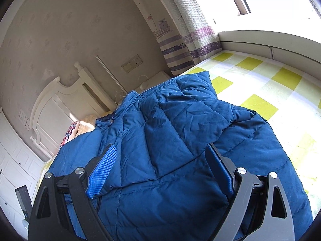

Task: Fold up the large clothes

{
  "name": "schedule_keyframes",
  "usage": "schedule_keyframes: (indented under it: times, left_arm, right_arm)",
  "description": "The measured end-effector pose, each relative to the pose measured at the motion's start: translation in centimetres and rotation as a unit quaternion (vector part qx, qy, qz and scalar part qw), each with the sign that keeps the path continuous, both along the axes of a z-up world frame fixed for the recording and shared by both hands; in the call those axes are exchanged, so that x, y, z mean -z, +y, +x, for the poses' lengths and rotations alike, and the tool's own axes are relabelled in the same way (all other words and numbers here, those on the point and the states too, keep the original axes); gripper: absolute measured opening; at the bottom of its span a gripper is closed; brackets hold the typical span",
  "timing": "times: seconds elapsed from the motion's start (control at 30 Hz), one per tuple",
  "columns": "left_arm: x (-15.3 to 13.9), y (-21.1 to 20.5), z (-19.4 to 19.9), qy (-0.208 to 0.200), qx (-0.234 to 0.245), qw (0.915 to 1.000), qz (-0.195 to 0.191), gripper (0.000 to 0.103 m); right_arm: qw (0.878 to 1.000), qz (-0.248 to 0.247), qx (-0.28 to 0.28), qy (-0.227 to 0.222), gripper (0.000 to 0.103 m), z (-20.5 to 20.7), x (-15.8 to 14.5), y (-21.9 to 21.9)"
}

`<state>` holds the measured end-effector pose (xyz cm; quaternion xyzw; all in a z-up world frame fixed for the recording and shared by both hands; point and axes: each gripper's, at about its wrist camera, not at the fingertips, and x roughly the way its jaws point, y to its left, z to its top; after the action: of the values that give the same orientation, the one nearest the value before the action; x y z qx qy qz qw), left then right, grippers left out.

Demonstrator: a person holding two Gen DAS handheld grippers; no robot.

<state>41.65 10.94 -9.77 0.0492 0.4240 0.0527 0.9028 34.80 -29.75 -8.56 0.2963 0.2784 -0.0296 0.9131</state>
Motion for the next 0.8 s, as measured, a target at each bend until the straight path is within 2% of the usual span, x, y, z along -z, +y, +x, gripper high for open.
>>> schedule_keyframes:
  times: [0.03, 0.1, 0.13, 0.2, 0.27, 0.33, 0.4, 0.47, 0.63, 0.67, 0.7, 0.73, 0.77, 0.8]
  left_arm:
    - [0.1, 0.3, 0.1, 0.001, -0.002, 1.0, -0.009, 0.08]
    - [0.5, 1.0, 0.4, 0.007, -0.014, 0.9998, -0.016, 0.09]
    - [0.7, 1.4, 0.6, 0.01, -0.017, 0.9994, -0.028, 0.092]
    - [1.0, 2.6, 0.9, 0.018, -0.024, 0.9978, -0.059, 0.096]
    - [1.2, 3.2, 1.1, 0.021, -0.027, 0.9959, -0.084, 0.097]
    - [1.3, 3.3, 1.1, 0.02, -0.028, 0.9963, -0.079, 0.097]
    - [1.3, 3.1, 1.0, 0.017, -0.029, 0.9972, -0.067, 0.097]
    - [1.1, 2.8, 0.7, 0.016, -0.029, 0.9976, -0.06, 0.097]
    - [1.1, 2.8, 0.7, 0.019, -0.034, 0.9972, -0.063, 0.099]
    - [1.1, 2.7, 0.7, 0.019, -0.035, 0.9973, -0.062, 0.1]
    - [1.1, 2.7, 0.6, 0.02, -0.035, 0.9973, -0.062, 0.1]
    - [1.1, 2.7, 0.6, 0.02, -0.035, 0.9972, -0.062, 0.1]
    - [1.1, 2.8, 0.6, 0.02, -0.035, 0.9972, -0.064, 0.1]
    - [1.1, 2.8, 0.6, 0.02, -0.035, 0.9971, -0.065, 0.1]
  right_arm:
    - [1.0, -0.002, -0.001, 0.004, 0.086, 0.1, 0.0, 0.1]
    - [1.0, -0.015, -0.002, 0.012, 0.086, 0.4, -0.1, 0.6]
    - [0.999, -0.03, -0.005, 0.016, 0.086, 0.5, -0.4, 1.1]
    - [0.996, -0.079, -0.042, 0.014, 0.086, 1.0, -1.6, 3.6]
    - [0.985, -0.148, -0.086, 0.003, 0.086, 1.4, -3.2, 7.4]
    - [0.962, -0.229, -0.147, -0.004, 0.086, 2.1, -4.3, 12.4]
    - [0.929, -0.312, -0.199, -0.003, 0.086, 3.0, -4.6, 17.5]
    - [0.903, -0.358, -0.235, 0.007, 0.086, 4.2, -4.3, 21.3]
    - [0.858, -0.443, -0.256, 0.052, 0.084, 7.3, -2.0, 26.6]
    - [0.854, -0.453, -0.253, 0.05, 0.078, 7.6, -1.6, 27.0]
    - [0.855, -0.449, -0.254, 0.048, 0.061, 7.8, -1.5, 27.0]
    - [0.865, -0.429, -0.258, 0.042, 0.053, 7.7, -1.8, 26.5]
    - [0.882, -0.399, -0.249, 0.026, 0.04, 7.3, -2.7, 25.6]
    - [0.903, -0.359, -0.235, 0.005, 0.033, 6.6, -3.9, 24.0]
